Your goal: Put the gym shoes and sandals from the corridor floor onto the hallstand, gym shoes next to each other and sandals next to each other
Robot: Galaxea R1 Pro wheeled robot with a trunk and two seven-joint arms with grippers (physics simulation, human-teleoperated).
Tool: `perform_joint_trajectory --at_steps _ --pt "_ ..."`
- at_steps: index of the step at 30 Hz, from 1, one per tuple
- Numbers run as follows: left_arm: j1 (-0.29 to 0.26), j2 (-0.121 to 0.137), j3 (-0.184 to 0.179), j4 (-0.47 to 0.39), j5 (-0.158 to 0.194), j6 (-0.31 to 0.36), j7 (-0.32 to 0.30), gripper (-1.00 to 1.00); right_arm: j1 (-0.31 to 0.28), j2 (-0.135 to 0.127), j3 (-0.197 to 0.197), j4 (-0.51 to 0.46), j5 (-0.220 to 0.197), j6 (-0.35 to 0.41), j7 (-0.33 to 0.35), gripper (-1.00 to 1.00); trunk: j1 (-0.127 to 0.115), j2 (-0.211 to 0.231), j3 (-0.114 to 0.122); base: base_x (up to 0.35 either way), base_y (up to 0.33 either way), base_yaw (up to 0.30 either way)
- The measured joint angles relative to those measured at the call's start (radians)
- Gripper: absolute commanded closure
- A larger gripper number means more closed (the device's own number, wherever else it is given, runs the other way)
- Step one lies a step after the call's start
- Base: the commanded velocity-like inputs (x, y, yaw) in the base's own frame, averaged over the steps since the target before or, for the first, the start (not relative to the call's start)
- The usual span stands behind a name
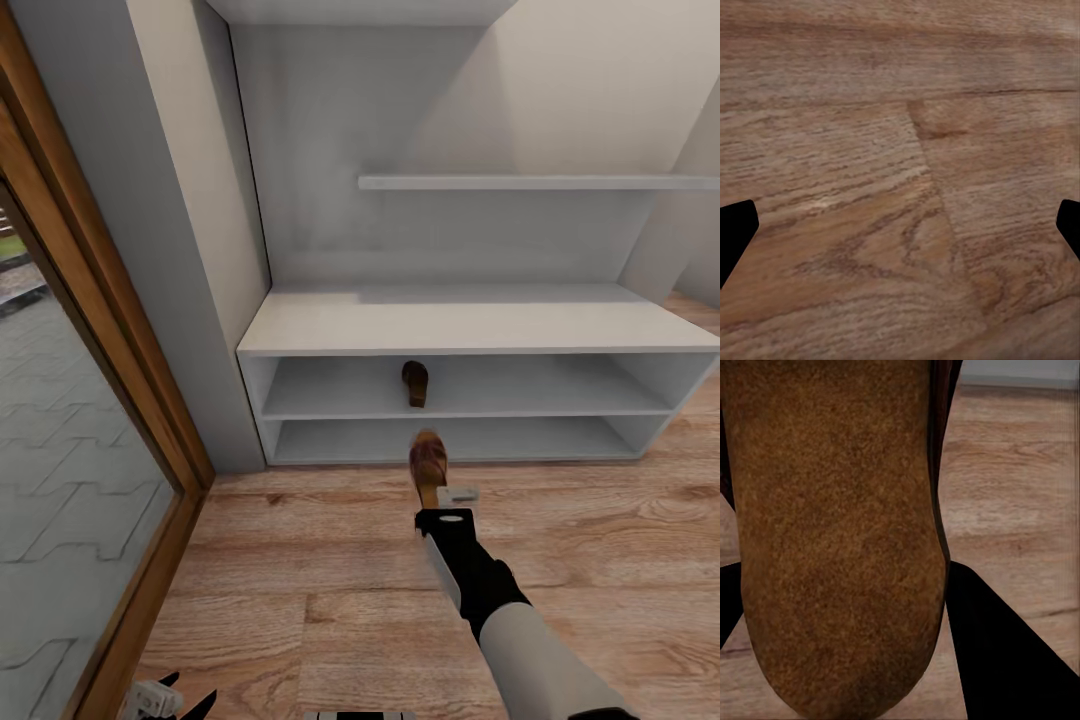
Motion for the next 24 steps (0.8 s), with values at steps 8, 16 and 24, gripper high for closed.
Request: perform_joint_trajectory --at_steps 8,16,24 --pt "0.0 -0.002 0.0 0.0 -0.004 0.001 0.001 -1.0 -0.001 0.0 0.063 -0.045 -0.004 0.006 0.103 1.0 0.0 0.0 0.0 0.0 0.0 0.0" --pt "0.0 -0.003 -0.004 -0.001 -0.005 0.002 0.001 -1.0 -0.001 0.0 0.124 -0.094 -0.001 0.103 0.136 1.0 0.0 0.0 0.0 0.0 0.0 0.0" --pt "-0.001 -0.005 -0.005 -0.002 -0.004 0.002 0.001 -1.0 -0.001 0.0 0.122 -0.097 -0.001 0.124 0.137 1.0 -0.001 0.0 0.0 0.186 0.0 0.0"
